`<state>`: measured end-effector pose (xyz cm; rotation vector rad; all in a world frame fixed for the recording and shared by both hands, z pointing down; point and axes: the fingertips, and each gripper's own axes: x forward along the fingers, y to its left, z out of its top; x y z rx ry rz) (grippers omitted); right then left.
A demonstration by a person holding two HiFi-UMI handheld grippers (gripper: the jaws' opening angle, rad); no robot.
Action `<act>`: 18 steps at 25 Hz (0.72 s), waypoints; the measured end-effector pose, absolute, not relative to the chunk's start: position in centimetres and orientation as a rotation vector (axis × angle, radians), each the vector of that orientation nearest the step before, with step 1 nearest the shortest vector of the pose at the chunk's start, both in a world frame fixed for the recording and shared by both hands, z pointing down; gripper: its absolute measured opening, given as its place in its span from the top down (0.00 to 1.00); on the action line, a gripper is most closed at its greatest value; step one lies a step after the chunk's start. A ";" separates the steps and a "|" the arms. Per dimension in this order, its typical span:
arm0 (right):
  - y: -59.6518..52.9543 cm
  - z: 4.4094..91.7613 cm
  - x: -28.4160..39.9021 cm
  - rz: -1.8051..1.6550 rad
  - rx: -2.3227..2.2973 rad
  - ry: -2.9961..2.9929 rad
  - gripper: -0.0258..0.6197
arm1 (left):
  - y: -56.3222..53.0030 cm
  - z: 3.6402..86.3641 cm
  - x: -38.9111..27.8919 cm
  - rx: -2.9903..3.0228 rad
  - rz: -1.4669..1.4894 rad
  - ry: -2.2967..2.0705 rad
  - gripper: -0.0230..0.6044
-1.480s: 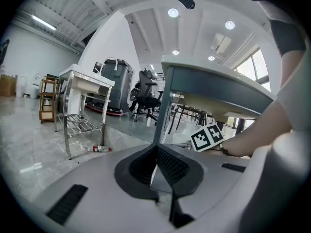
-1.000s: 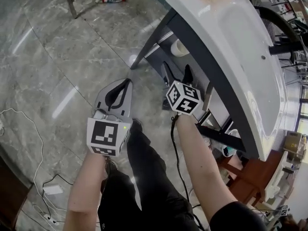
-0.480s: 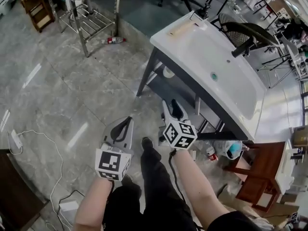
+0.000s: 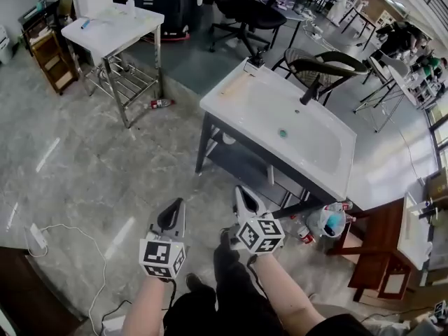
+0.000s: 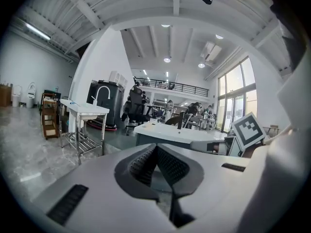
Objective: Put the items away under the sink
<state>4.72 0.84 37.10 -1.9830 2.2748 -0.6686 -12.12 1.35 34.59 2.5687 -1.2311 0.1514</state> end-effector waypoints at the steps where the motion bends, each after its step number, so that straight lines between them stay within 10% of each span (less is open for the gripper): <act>1: 1.1 36.5 4.8 -0.664 -1.990 2.276 0.96 | 1.5 34.1 -12.0 2.580 0.158 -1.223 0.95; 18: -6.3 29.2 11.8 -0.565 -2.011 2.306 0.96 | -5.8 27.7 -8.6 2.572 0.089 -1.299 0.95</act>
